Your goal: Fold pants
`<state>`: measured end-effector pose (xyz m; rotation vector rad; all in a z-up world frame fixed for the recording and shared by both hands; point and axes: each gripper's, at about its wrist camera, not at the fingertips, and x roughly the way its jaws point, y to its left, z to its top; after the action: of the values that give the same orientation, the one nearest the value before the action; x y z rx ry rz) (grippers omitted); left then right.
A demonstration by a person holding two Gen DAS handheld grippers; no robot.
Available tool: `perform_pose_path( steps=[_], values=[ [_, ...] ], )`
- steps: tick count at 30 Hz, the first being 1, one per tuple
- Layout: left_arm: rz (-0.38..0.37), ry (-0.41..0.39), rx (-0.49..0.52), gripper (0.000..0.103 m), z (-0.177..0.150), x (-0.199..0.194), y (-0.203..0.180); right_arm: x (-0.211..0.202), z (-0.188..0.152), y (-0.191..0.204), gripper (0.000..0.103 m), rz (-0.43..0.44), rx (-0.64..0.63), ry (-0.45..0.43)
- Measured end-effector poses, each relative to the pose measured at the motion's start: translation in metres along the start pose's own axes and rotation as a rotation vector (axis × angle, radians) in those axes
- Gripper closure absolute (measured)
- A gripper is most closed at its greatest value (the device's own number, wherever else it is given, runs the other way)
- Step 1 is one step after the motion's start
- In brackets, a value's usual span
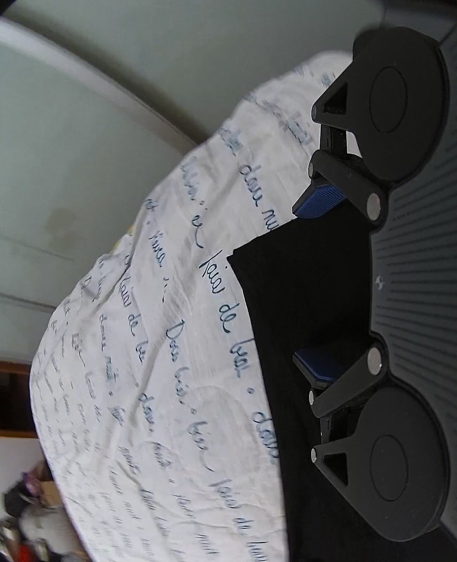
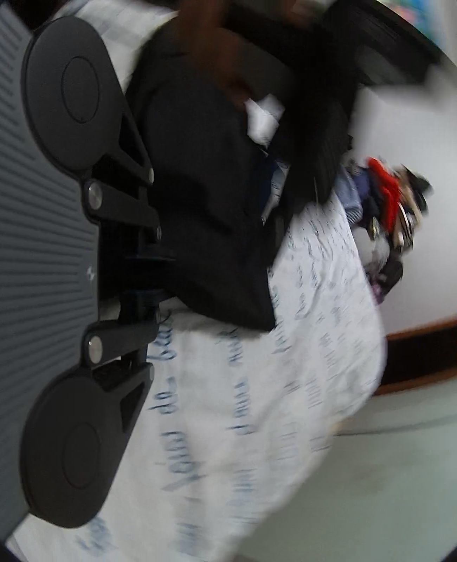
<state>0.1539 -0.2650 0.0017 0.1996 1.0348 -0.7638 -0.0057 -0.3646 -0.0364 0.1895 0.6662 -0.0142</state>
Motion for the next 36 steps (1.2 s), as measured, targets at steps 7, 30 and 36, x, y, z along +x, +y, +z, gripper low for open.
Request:
perform_pose_path(
  steps=[7,30,36],
  values=[
    [0.101,-0.020,0.067,0.021,0.002,0.007,-0.015,-0.004,-0.010,0.062,0.091,-0.208,-0.405,-0.032],
    [0.001,-0.134,0.121,0.100,0.008,0.015,-0.054,-0.018,0.004,0.037,0.102,-0.303,-0.303,-0.100],
    [-0.060,-0.202,0.030,0.099,0.003,-0.009,-0.031,-0.017,0.010,0.010,0.101,-0.314,-0.174,-0.083]
  ],
)
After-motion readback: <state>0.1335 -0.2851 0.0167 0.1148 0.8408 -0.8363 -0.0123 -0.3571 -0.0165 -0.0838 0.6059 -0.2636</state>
